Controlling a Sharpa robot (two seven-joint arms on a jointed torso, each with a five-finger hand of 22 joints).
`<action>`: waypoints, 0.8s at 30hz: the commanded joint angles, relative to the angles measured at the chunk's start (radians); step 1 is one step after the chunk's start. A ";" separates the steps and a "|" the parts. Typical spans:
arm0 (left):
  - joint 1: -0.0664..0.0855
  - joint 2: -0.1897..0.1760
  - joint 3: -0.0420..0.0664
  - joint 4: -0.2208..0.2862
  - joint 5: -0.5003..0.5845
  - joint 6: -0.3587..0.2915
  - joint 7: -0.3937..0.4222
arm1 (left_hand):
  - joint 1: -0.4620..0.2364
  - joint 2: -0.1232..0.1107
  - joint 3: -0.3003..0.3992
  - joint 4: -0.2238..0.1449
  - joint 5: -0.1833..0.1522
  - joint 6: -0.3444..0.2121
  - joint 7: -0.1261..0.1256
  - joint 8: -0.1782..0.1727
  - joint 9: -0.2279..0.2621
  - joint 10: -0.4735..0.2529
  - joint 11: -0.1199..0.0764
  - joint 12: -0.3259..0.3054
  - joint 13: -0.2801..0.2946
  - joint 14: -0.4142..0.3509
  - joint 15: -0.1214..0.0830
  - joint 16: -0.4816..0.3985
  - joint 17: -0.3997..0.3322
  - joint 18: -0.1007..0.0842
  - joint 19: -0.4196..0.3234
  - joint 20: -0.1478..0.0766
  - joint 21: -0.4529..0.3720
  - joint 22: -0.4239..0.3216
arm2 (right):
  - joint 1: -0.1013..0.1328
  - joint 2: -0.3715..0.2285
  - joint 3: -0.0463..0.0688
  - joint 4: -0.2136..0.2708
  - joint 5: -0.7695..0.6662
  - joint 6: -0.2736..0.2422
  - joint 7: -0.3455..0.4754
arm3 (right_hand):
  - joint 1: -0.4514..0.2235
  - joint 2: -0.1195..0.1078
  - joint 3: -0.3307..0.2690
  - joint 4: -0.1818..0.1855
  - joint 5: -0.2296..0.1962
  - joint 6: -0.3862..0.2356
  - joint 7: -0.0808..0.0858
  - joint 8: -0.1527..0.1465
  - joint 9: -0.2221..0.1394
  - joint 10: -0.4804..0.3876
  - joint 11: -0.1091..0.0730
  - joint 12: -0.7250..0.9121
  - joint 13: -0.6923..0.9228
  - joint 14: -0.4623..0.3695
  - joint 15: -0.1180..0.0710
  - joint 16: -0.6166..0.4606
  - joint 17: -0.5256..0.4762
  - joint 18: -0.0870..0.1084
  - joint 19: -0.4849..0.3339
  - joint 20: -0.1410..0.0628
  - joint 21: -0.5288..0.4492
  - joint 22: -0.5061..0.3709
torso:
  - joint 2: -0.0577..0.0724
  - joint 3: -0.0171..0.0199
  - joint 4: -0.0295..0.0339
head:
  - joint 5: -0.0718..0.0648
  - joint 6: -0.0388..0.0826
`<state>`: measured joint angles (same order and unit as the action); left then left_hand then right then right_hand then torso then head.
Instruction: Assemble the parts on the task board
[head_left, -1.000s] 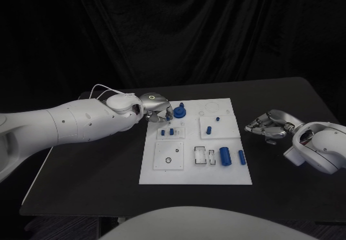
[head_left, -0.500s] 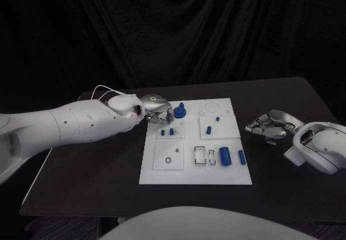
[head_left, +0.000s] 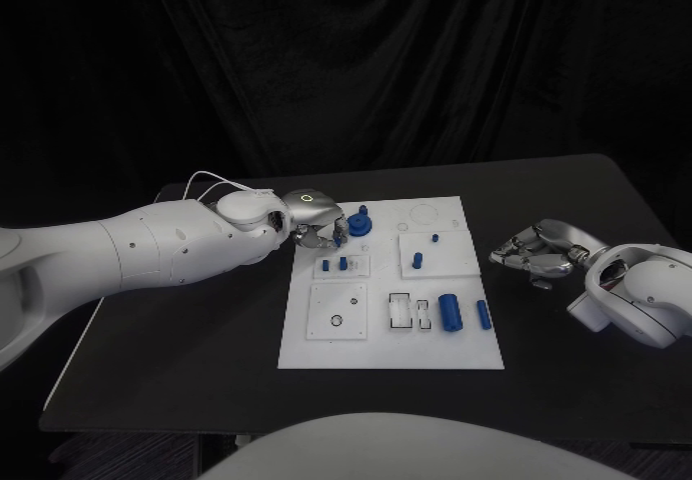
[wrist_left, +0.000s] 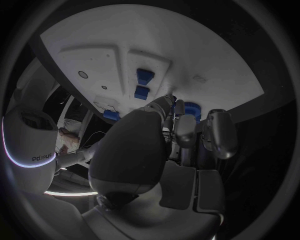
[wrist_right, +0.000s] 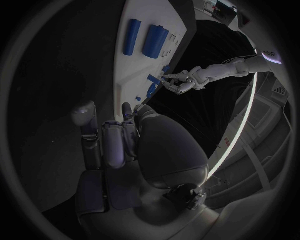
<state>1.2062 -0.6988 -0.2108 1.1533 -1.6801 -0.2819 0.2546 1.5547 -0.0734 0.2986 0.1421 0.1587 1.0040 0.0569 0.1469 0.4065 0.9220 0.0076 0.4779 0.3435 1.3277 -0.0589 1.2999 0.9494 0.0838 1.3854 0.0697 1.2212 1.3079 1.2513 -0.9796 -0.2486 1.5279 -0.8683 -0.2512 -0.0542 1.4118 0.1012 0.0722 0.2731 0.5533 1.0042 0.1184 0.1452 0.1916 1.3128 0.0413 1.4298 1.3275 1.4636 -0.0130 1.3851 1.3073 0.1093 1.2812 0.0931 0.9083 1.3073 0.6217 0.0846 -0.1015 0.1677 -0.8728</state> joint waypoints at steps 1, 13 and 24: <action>-0.005 0.002 0.000 0.003 0.000 0.009 0.007 | -0.010 -0.002 0.003 0.003 -0.003 0.004 0.000 0.004 0.001 0.005 0.000 -0.005 0.000 -0.002 0.003 -0.004 -0.001 -0.009 0.002 0.000 -0.005 0.164 | -0.003 0.000 0.001 0.001 -0.002 0.008 -0.012 | 0.011 -0.001 0.006 -0.001 0.001 0.004 -0.001 -0.004 -0.001 -0.008 0.002 -0.006 -0.039 -0.006 -0.004 -0.006 0.098 0.018 -0.007 -0.001 -0.007 0.093 | 0.000 0.0002 -0.0001 | -0.001 0.000; -0.009 -0.006 0.000 0.019 0.000 0.006 0.010 | -0.016 0.002 0.004 0.007 0.000 0.004 0.001 0.004 0.000 0.010 0.000 -0.006 -0.001 -0.003 0.003 -0.006 -0.003 -0.009 0.001 0.000 -0.005 0.164 | -0.003 0.001 0.001 0.000 -0.002 0.011 -0.015 | 0.013 -0.001 0.009 -0.001 0.001 0.004 -0.001 -0.004 -0.001 -0.012 0.002 -0.010 -0.044 -0.010 -0.004 -0.012 0.093 0.020 -0.011 -0.001 -0.017 0.090 | 0.000 -0.0010 -0.0004 | 0.002 0.000; -0.011 -0.005 0.000 0.015 0.000 0.027 0.001 | -0.018 0.002 0.004 0.008 0.000 0.003 0.001 0.003 0.000 0.011 0.001 -0.007 -0.001 -0.006 0.004 -0.011 -0.012 -0.007 -0.003 0.000 -0.012 0.162 | -0.003 0.002 0.001 -0.001 -0.002 0.014 -0.018 | 0.017 -0.002 0.014 -0.003 0.002 0.003 -0.001 -0.005 -0.001 -0.015 0.002 -0.013 -0.048 -0.012 -0.004 -0.016 0.089 0.021 -0.014 -0.001 -0.023 0.088 | 0.000 0.0000 0.0007 | 0.002 0.000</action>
<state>1.1992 -0.7050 -0.2104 1.1675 -1.6800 -0.2785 0.2516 1.5442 -0.0731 0.3013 0.1448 0.1586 1.0037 0.0570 0.1434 0.4052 0.9254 0.0110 0.4758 0.3430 1.3277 -0.0589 1.2960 0.9384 0.0840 1.3854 0.0697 1.2153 1.3077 1.2512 -0.9781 -0.2486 1.5263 -0.8683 -0.2473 -0.0563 1.4160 0.0971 0.0804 0.2703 0.5533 1.0041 0.1184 0.1452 0.1916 1.3056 0.0414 1.4223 1.3274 1.4608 -0.0158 1.3753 1.3073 0.1093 1.2738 0.0930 0.8886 1.3080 0.6216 0.0839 -0.1012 0.1696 -0.8728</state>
